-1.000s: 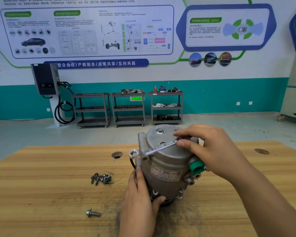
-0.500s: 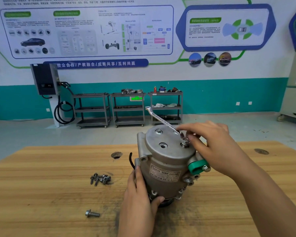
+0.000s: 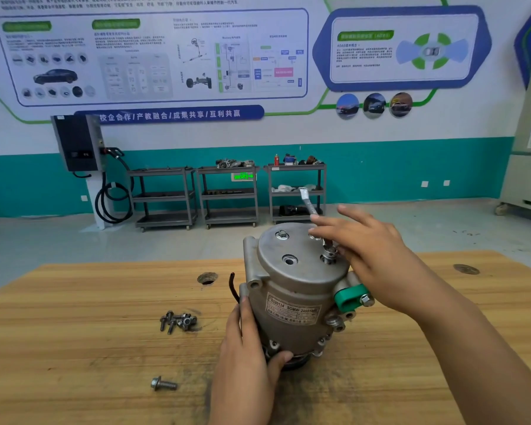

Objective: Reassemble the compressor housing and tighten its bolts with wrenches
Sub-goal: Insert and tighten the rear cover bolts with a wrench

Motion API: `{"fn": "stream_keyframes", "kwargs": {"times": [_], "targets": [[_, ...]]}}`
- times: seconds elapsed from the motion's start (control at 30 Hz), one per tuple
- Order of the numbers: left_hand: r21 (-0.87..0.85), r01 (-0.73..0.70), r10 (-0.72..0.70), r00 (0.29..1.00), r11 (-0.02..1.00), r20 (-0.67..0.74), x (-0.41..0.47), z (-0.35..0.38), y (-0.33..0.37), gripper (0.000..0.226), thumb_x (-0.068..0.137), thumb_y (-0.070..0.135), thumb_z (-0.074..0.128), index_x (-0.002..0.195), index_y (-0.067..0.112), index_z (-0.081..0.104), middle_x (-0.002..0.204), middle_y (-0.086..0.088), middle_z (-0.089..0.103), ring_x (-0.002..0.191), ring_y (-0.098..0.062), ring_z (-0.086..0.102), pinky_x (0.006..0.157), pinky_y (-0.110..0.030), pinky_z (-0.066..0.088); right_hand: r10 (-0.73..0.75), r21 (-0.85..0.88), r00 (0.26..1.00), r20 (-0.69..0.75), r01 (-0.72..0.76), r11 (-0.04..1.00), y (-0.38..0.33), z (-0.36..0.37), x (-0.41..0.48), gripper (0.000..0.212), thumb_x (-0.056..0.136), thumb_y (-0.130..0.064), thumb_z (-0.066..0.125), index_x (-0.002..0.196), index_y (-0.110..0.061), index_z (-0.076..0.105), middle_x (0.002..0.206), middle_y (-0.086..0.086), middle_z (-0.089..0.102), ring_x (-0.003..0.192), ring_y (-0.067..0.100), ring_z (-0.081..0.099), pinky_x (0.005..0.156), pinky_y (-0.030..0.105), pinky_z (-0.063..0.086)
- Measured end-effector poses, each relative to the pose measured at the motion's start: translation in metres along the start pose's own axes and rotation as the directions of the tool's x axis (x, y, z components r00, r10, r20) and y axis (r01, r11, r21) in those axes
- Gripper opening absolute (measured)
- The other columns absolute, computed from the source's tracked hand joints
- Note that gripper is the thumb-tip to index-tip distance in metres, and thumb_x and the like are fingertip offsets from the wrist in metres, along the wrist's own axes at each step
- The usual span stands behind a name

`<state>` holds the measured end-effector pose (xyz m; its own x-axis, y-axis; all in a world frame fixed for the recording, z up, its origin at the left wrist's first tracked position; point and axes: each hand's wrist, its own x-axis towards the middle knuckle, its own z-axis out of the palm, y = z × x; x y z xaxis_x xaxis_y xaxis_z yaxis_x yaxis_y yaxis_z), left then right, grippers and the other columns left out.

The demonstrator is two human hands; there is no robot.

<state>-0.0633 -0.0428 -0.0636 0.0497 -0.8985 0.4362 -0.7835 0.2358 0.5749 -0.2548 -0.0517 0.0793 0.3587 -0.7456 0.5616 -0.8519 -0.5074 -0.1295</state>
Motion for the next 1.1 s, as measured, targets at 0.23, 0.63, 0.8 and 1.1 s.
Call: {"fn": "stream_keyframes", "kwargs": {"times": [0.23, 0.63, 0.8, 1.1], "targets": [[-0.006, -0.002, 0.002, 1.0, 1.0, 0.003, 0.0, 0.0, -0.001, 0.106, 0.081, 0.048, 0.065, 0.147, 0.028, -0.014, 0.153, 0.009, 0.003, 0.138, -0.012, 0.026, 0.106, -0.022, 0.027, 0.088, -0.054, 0.994, -0.061, -0.091, 0.994, 0.007, -0.015, -0.004, 0.028, 0.091, -0.024, 0.054, 0.117, -0.032, 0.064, 0.102, -0.009, 0.06, 0.112, 0.017, 0.049, 0.09, 0.036, 0.03], [-0.02, 0.0, 0.0, 1.0, 1.0, 0.001, 0.001, 0.0, -0.002, 0.108, 0.078, 0.047, 0.069, 0.147, 0.029, -0.012, 0.153, 0.008, 0.008, 0.137, -0.012, 0.027, 0.105, -0.023, 0.029, 0.053, 0.026, 0.996, 0.072, -0.055, 0.998, -0.016, -0.034, -0.016, 0.021, 0.091, -0.022, 0.054, 0.077, -0.035, 0.045, 0.079, -0.014, 0.051, 0.075, -0.002, 0.046, 0.062, 0.014, 0.035], [-0.008, -0.001, 0.001, 1.0, 1.0, 0.002, 0.001, -0.001, -0.003, 0.108, 0.078, 0.047, 0.069, 0.148, 0.028, -0.012, 0.153, 0.01, 0.006, 0.139, -0.01, 0.024, 0.105, -0.02, 0.026, 0.083, 0.069, 0.984, 0.158, -0.095, 0.993, -0.019, -0.048, -0.026, 0.036, 0.096, -0.019, 0.044, 0.08, -0.051, 0.051, 0.093, -0.028, 0.059, 0.085, -0.009, 0.052, 0.068, 0.008, 0.038], [-0.018, 0.021, -0.021, 1.0, 1.0, 0.022, 0.003, -0.002, -0.003, 0.109, 0.078, 0.046, 0.069, 0.147, 0.027, -0.013, 0.154, 0.008, 0.005, 0.137, -0.011, 0.029, 0.108, -0.026, 0.032, -0.038, 0.256, 0.995, 0.091, 0.014, 0.967, -0.027, -0.035, -0.016, 0.024, 0.088, -0.016, 0.06, 0.094, -0.037, 0.07, 0.087, -0.024, 0.052, 0.09, -0.007, 0.049, 0.071, 0.007, 0.036]]}}
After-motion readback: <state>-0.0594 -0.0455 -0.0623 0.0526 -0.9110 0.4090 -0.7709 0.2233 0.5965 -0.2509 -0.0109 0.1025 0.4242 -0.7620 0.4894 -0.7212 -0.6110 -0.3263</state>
